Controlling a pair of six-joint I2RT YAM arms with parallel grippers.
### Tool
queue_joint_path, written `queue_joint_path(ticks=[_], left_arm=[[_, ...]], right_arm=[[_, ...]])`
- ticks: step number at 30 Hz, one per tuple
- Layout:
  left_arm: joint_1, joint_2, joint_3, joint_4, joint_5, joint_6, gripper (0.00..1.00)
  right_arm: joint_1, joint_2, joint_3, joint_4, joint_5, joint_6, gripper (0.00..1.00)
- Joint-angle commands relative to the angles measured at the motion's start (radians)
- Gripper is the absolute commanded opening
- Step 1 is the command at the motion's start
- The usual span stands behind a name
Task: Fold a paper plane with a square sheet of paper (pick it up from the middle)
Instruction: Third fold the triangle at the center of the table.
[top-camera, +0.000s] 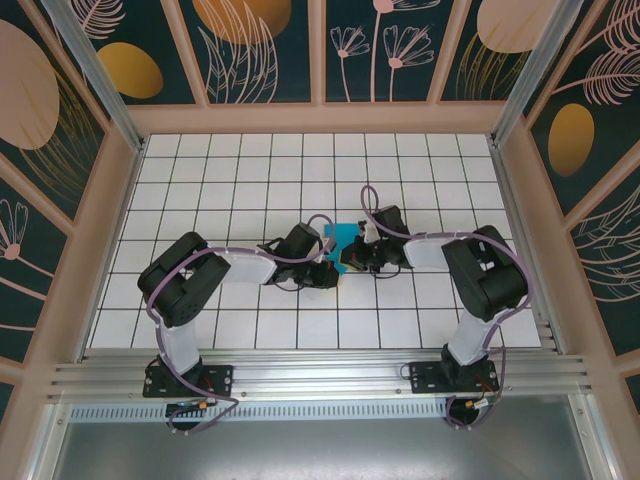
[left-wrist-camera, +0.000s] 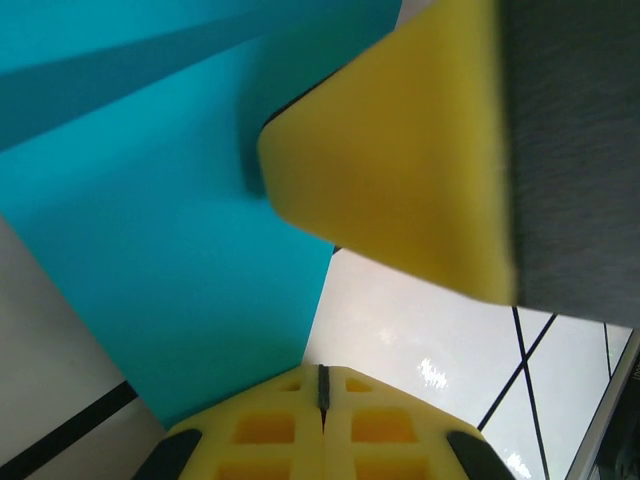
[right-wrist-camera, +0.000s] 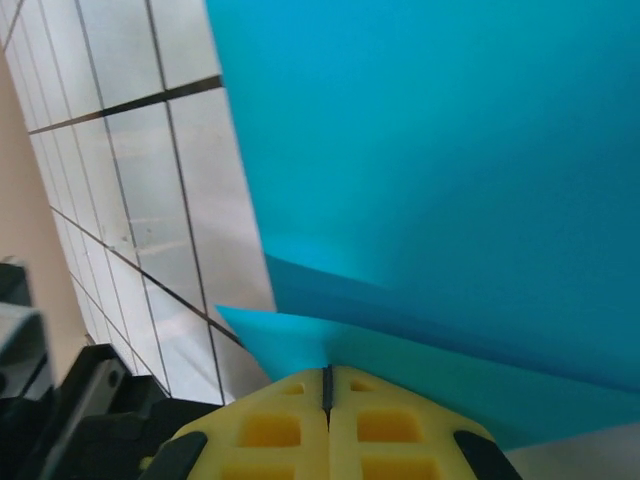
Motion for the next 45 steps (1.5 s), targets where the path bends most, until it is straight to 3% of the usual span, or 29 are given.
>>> queue_joint_path(ticks=[1,8,20,31,45], left_arm=[[-0.002,-0.028,-0.002,-0.069,-0.031,0.026,0.06],[-0.002,-0.081,-0.024,-0.066,0.017,0.019,0.11],[-0.002,-0.038,-0.064,-0.1,-0.081,0.014,0.01],[-0.002,-0.034,-0.058,-0.114,-0.087,0.029,0.0],[-0.002,-0.034,-0.056,-0.135,-0.109,0.033,0.0]], right_arm=[[-0.005,0.042,-0.018,0.016,0.011,-0.024,0.05],[-0.006,0.061,-0.016,-0.005,0.036,-0.032,0.04],[-0.007,0.04,0.005,-0.006,0.035,-0.038,0.05],[0.044,-0.055,-0.02,0.038,-0.049,-0.024,0.07],[0.048,0.049,-0.066,0.072,0.001,-0.005,0.06]])
